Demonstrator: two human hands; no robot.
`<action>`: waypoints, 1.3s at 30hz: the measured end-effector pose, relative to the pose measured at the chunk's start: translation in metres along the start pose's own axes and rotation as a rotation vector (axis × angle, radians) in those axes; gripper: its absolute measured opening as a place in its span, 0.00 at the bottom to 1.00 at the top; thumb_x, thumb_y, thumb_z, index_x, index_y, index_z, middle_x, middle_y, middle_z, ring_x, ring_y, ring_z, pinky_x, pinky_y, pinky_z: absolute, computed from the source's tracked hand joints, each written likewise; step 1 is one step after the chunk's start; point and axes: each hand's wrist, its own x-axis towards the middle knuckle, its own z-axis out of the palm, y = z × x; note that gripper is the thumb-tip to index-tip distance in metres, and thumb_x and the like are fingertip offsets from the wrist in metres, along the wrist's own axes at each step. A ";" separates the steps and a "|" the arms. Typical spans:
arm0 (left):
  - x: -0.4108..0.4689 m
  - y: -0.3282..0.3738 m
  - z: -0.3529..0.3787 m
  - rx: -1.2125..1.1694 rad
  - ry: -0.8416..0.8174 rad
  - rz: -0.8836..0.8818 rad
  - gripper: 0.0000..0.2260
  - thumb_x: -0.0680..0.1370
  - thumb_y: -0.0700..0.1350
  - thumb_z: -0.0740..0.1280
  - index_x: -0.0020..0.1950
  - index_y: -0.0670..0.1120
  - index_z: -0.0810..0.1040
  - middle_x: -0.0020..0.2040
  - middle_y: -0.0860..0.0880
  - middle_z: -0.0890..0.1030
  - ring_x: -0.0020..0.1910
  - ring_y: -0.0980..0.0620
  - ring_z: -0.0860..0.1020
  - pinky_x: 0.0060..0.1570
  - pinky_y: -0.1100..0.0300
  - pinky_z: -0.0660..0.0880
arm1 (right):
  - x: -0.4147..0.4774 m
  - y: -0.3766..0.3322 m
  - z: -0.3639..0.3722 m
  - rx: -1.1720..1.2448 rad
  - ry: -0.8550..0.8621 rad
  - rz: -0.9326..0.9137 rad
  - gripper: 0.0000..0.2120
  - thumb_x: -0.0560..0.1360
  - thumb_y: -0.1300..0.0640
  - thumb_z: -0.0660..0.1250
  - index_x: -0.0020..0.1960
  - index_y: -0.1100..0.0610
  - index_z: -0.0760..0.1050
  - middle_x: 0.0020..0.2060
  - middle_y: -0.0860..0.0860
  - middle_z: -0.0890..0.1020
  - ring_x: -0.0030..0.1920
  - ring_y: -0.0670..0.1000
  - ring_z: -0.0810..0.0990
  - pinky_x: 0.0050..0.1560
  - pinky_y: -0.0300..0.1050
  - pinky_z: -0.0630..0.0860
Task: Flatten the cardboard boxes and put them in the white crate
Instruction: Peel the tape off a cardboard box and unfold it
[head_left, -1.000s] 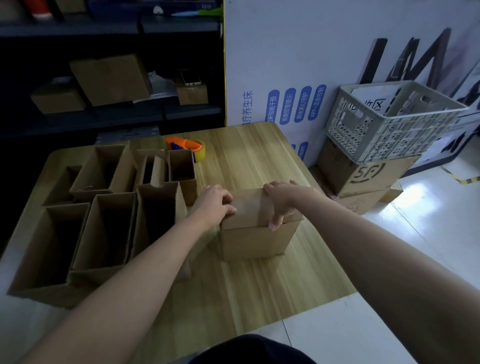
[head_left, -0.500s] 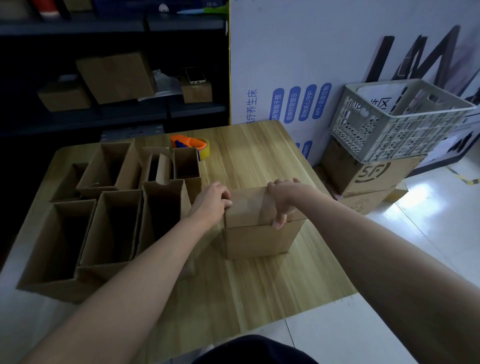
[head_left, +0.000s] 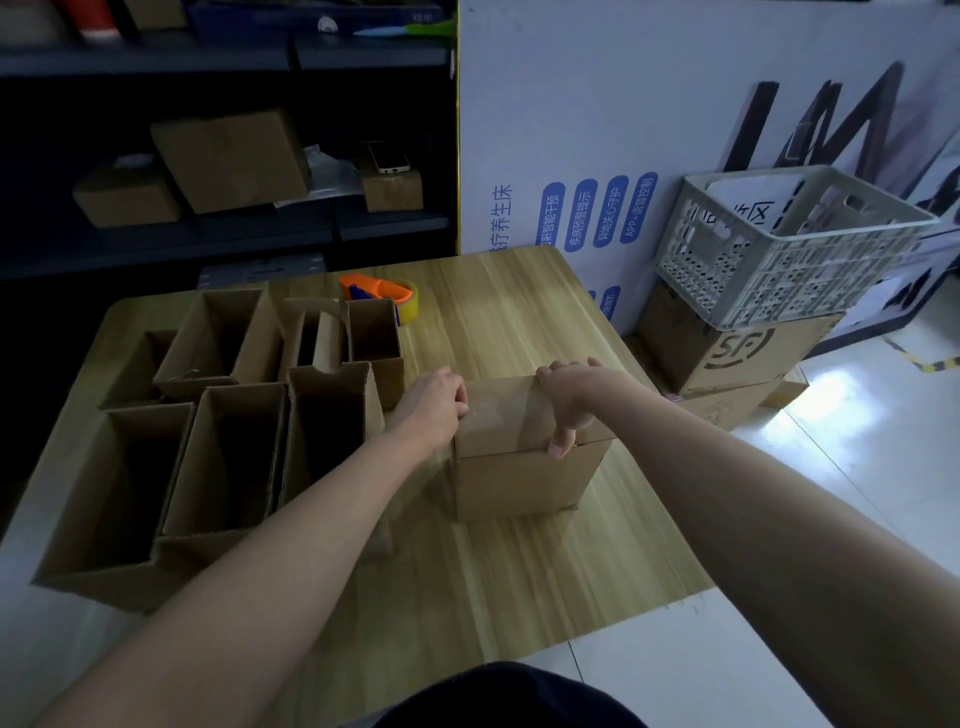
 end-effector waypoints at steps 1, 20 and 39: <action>-0.001 -0.001 0.000 -0.005 0.007 0.008 0.04 0.78 0.43 0.64 0.50 0.44 0.77 0.50 0.50 0.74 0.49 0.53 0.74 0.49 0.60 0.73 | 0.000 0.000 0.000 0.004 0.001 0.003 0.53 0.62 0.43 0.77 0.77 0.57 0.52 0.72 0.55 0.63 0.71 0.60 0.63 0.74 0.60 0.51; -0.002 -0.005 0.000 -0.029 0.001 -0.023 0.05 0.78 0.44 0.65 0.52 0.44 0.76 0.50 0.48 0.75 0.47 0.53 0.74 0.46 0.60 0.73 | -0.006 -0.007 -0.004 -0.034 -0.007 0.015 0.51 0.64 0.45 0.76 0.76 0.59 0.52 0.71 0.55 0.65 0.71 0.60 0.63 0.73 0.60 0.52; -0.010 -0.015 0.005 -0.075 0.063 -0.051 0.02 0.78 0.44 0.65 0.50 0.48 0.75 0.48 0.54 0.74 0.46 0.56 0.75 0.46 0.60 0.76 | -0.002 -0.011 -0.002 -0.046 -0.021 0.049 0.53 0.63 0.44 0.77 0.77 0.60 0.51 0.72 0.56 0.63 0.72 0.60 0.61 0.74 0.62 0.49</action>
